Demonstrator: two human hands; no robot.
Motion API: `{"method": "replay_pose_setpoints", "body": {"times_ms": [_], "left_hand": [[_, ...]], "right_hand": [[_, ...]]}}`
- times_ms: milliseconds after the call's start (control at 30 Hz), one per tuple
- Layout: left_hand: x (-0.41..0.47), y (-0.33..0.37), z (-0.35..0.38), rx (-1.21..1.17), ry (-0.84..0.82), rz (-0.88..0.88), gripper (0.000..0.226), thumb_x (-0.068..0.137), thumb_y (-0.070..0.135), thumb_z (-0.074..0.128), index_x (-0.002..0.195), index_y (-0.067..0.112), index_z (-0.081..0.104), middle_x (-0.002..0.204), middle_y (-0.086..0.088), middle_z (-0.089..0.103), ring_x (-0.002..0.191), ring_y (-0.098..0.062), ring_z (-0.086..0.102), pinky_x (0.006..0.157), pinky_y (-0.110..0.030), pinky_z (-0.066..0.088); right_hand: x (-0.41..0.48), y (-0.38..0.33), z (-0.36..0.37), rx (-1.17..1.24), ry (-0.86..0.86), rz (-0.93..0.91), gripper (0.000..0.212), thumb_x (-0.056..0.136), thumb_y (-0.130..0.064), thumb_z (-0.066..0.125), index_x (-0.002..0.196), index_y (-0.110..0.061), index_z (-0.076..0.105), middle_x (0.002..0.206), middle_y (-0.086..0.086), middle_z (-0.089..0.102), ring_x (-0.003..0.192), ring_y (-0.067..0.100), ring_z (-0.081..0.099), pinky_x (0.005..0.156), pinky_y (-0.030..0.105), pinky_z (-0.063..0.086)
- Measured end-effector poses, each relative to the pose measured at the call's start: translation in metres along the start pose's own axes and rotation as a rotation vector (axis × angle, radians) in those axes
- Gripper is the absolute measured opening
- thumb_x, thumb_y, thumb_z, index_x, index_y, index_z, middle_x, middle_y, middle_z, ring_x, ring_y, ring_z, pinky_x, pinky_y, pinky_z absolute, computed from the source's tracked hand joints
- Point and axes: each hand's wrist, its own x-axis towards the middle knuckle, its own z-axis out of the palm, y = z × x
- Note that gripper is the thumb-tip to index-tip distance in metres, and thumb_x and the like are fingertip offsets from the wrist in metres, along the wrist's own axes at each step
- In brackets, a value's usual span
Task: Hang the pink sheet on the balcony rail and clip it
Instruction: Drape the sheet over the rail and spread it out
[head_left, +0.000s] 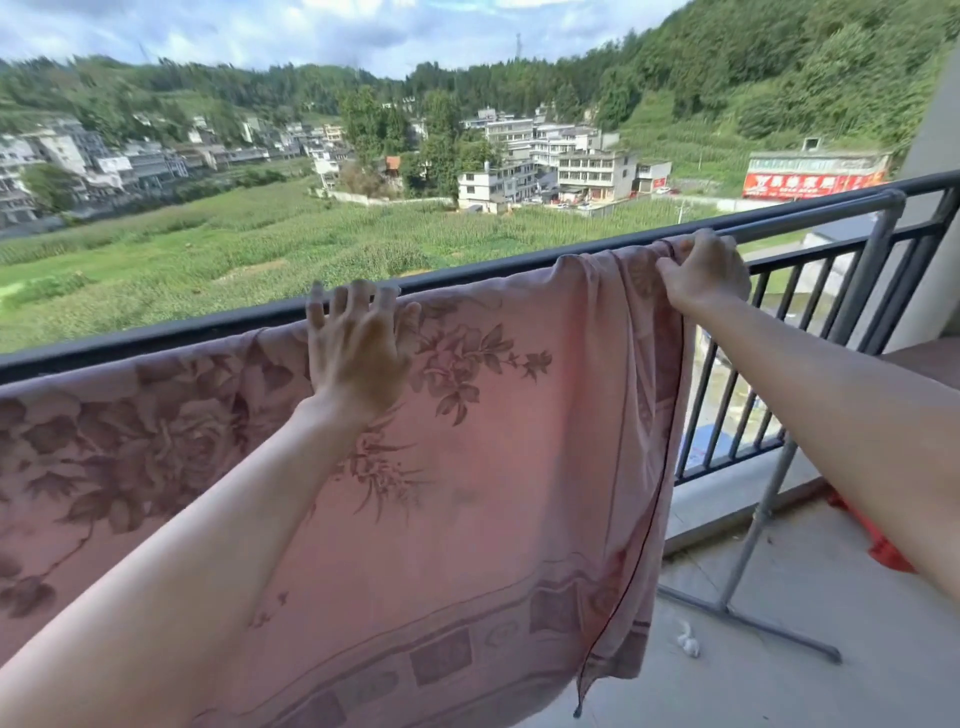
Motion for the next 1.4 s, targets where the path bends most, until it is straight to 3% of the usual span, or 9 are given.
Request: {"method": "replay_pose_setpoints", "body": {"times_ms": [233, 300, 400, 500, 600, 833, 967, 1200, 1400], "left_hand": [[0.027, 0.111, 0.010, -0.129, -0.054, 0.198, 0.040, 0.102, 0.038, 0.035, 0.126, 0.012, 0.054, 0.128, -0.011, 0.054, 0.121, -0.029, 0.048, 0.118, -0.046, 0.018], [0.035, 0.128, 0.016, -0.145, -0.081, 0.196, 0.041, 0.102, 0.039, 0.034, 0.130, 0.013, 0.050, 0.129, -0.012, 0.053, 0.120, -0.029, 0.049, 0.114, -0.045, 0.024], [0.034, 0.129, 0.035, -0.141, -0.216, 0.064, 0.047, 0.101, 0.047, 0.028, 0.132, 0.015, 0.043, 0.127, -0.013, 0.052, 0.116, -0.031, 0.050, 0.104, -0.046, 0.032], [0.021, 0.110, 0.050, -0.081, -0.287, -0.150, 0.055, 0.097, 0.054, 0.024, 0.128, 0.014, 0.044, 0.125, -0.018, 0.057, 0.111, -0.037, 0.055, 0.097, -0.051, 0.038], [0.013, 0.098, 0.048, 0.104, -0.164, -0.128, 0.060, 0.099, 0.055, 0.017, 0.136, 0.013, 0.039, 0.126, -0.019, 0.054, 0.113, -0.037, 0.051, 0.098, -0.050, 0.033], [0.001, 0.084, 0.031, 0.213, -0.213, -0.179, 0.060, 0.099, 0.055, 0.015, 0.130, 0.015, 0.047, 0.130, -0.019, 0.050, 0.119, -0.037, 0.046, 0.102, -0.052, 0.031], [0.004, 0.094, 0.023, 0.207, -0.237, -0.212, 0.054, 0.100, 0.053, 0.020, 0.126, 0.015, 0.049, 0.127, -0.019, 0.051, 0.119, -0.037, 0.046, 0.102, -0.053, 0.030], [0.011, 0.137, 0.023, 0.122, -0.176, -0.038, 0.046, 0.100, 0.047, 0.034, 0.125, 0.012, 0.050, 0.123, -0.019, 0.054, 0.116, -0.037, 0.049, 0.106, -0.053, 0.028], [0.043, 0.184, 0.051, 0.032, -0.206, 0.094, 0.044, 0.100, 0.047, 0.035, 0.128, 0.015, 0.048, 0.126, -0.017, 0.056, 0.117, -0.035, 0.050, 0.107, -0.051, 0.029]], "right_hand": [[0.004, 0.020, 0.006, 0.240, -0.082, 0.185, 0.062, 0.081, -0.055, 0.068, 0.123, -0.012, 0.051, 0.121, 0.009, 0.060, 0.111, 0.030, 0.059, 0.084, 0.036, 0.048], [0.011, 0.026, 0.008, 0.235, -0.119, 0.122, 0.034, 0.083, -0.043, 0.070, 0.090, -0.011, 0.064, 0.087, 0.005, 0.067, 0.086, 0.028, 0.065, 0.061, 0.027, 0.045], [0.019, 0.035, -0.002, 0.164, -0.087, -0.019, 0.035, 0.086, -0.020, 0.064, 0.055, -0.011, 0.052, 0.051, 0.001, 0.044, 0.057, 0.024, 0.052, 0.044, 0.026, 0.030], [0.037, 0.062, -0.023, 0.148, 0.009, -0.032, 0.025, 0.090, -0.020, 0.061, 0.072, -0.004, 0.069, 0.065, 0.008, 0.060, 0.069, 0.026, 0.061, 0.060, 0.026, 0.039], [0.048, 0.097, -0.035, 0.109, 0.060, 0.039, 0.026, 0.091, -0.021, 0.059, 0.083, -0.001, 0.074, 0.083, 0.019, 0.070, 0.086, 0.032, 0.067, 0.067, 0.030, 0.041], [0.031, 0.091, -0.020, 0.036, 0.013, -0.176, 0.026, 0.088, -0.020, 0.060, 0.113, -0.012, 0.058, 0.117, 0.014, 0.059, 0.098, 0.034, 0.062, 0.072, 0.033, 0.039], [0.033, 0.067, -0.010, 0.186, -0.081, -0.287, 0.048, 0.083, -0.034, 0.072, 0.122, -0.011, 0.055, 0.113, 0.010, 0.062, 0.100, 0.025, 0.060, 0.081, 0.031, 0.044], [0.069, 0.117, -0.032, 0.334, 0.023, -0.071, 0.024, 0.078, -0.006, 0.060, 0.096, -0.012, 0.074, 0.096, 0.005, 0.073, 0.094, 0.021, 0.068, 0.086, 0.032, 0.054], [0.099, 0.145, -0.053, 0.213, -0.075, 0.051, 0.026, 0.082, -0.030, 0.067, 0.102, -0.015, 0.072, 0.100, 0.004, 0.071, 0.095, 0.021, 0.066, 0.086, 0.034, 0.054]]}}
